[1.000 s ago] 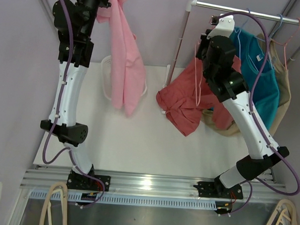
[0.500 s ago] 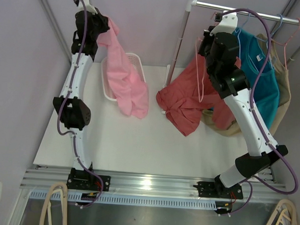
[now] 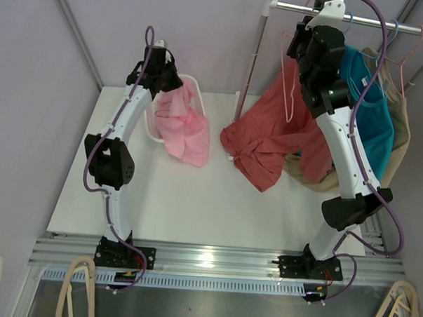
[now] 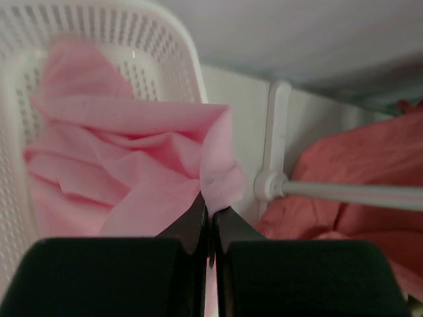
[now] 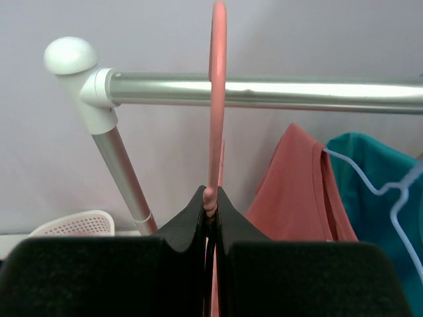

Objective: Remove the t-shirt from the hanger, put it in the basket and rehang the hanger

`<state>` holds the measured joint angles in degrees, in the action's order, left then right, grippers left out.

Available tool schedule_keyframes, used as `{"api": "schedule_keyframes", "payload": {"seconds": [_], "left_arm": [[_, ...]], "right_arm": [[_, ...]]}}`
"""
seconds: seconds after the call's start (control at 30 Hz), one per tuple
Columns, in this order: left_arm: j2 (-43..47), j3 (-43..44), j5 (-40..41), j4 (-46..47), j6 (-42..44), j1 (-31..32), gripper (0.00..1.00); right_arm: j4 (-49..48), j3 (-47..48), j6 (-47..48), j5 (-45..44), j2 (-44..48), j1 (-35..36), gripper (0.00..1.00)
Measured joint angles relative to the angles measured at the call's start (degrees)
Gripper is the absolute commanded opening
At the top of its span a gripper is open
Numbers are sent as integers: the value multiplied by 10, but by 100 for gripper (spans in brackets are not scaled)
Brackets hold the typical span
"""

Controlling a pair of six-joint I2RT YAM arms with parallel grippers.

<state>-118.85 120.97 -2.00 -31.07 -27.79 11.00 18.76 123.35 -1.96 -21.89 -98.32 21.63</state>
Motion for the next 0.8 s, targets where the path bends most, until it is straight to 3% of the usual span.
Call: {"api": "schedule_keyframes", "payload": {"seconds": [0.17,0.23,0.27,0.3,0.57,0.8], "left_arm": [[-16,-17,-28,-73,-23,2,4],[-21,-39,-38,-76,-26,-2,55],[-23,-55,-45,-79,-31,-4,71],[-26,-69,-51,-81,-34,-6,99],[-35,-113,-56,-88,-44,-9,99],[102,-218,-6,-53,-26,11,100]], "right_arm": [[-4,71,1,19,-61,-5,0],[-8,89,1,28,-80,-5,0],[-9,96,2,30,-87,-5,0],[-12,104,2,32,-95,-5,0],[-39,133,13,29,-138,-6,0],[-64,159,22,22,-170,-12,0]]}}
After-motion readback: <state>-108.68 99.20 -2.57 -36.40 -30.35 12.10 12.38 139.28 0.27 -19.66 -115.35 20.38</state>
